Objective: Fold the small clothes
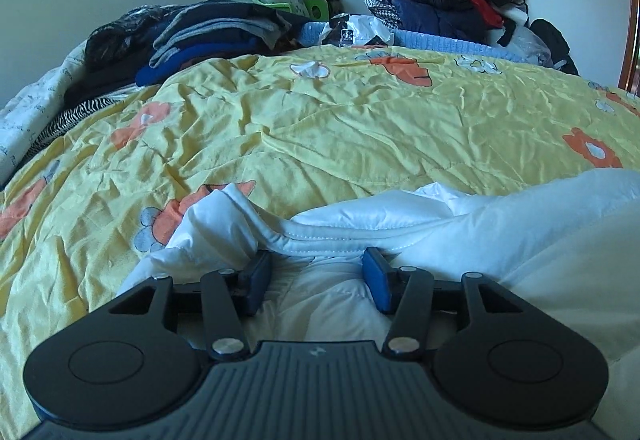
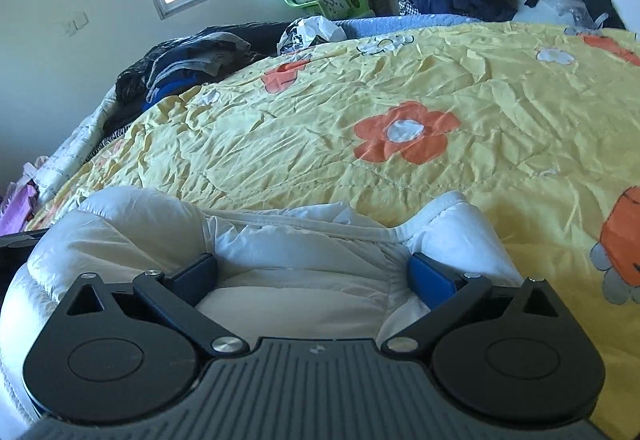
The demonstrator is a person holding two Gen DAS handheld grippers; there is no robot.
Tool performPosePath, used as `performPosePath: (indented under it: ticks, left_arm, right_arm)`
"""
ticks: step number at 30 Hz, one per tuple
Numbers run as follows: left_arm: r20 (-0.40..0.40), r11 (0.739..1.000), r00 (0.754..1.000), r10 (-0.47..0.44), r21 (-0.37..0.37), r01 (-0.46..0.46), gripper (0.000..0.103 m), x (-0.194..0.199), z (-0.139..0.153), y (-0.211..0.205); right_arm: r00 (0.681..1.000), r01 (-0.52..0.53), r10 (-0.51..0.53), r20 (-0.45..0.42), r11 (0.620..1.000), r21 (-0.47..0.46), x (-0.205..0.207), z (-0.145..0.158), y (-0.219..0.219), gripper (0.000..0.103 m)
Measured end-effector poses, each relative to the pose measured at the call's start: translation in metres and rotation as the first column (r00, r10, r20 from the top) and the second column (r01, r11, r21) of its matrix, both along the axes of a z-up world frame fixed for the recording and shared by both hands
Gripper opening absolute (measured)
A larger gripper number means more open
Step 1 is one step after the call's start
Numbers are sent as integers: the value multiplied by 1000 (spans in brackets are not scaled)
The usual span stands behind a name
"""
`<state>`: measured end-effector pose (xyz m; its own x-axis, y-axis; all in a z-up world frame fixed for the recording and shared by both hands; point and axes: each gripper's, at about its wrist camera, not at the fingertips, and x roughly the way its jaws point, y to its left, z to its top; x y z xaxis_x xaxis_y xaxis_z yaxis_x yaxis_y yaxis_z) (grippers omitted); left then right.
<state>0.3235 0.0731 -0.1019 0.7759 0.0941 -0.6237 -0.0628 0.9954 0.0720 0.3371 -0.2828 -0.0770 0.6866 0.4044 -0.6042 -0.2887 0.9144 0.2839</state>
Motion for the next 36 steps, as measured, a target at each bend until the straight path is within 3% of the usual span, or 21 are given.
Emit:
performPosePath:
  ticks: [3, 5, 7, 9, 10, 14, 16, 19, 27, 36]
  left_arm:
    - [-8, 999, 1000, 18, 35, -17, 51, -7, 14, -6]
    - [32, 998, 998, 54, -13, -53, 51, -22, 33, -9]
    - [102, 994, 990, 93, -65, -87, 57, -44, 54, -18]
    - [170, 993, 980, 101, -79, -88, 62, -67, 69, -36]
    - [196, 993, 975, 104, -83, -89, 64, -78, 72, -48]
    - [170, 999, 985, 21, -36, -15, 64, -90, 58, -88]
    - [101, 999, 994, 30, -22, -28, 66, -81, 42, -94]
    - [76, 999, 996, 39, 4, -40, 68, -71, 28, -95]
    - [67, 998, 997, 29, 62, -34, 71, -64, 5, -104]
    - [64, 999, 997, 36, 32, -38, 71, -63, -5, -100]
  right_arm:
    - [997, 82, -82, 14, 996, -29, -14, 24, -1, 89]
    - [985, 140, -145, 90, 988, 57, -34, 50, -7, 90]
    - [968, 157, -186, 169, 973, 171, -60, 77, -6, 100]
    - [957, 156, -216, 191, 945, 288, -82, 93, 6, 102]
    - [960, 129, -195, 203, 946, 297, -88, 96, 18, 101]
    - [967, 10, -23, 254, 998, 55, -83, 77, 79, 100]
    - [980, 23, -27, 198, 1000, 21, -67, 60, 87, 101]
    - [996, 76, -74, 53, 996, -41, -37, 29, 90, 101]
    - [996, 56, -50, 69, 994, -91, -28, 4, 100, 101]
    - [996, 62, -53, 73, 990, -128, -27, -7, 106, 101]
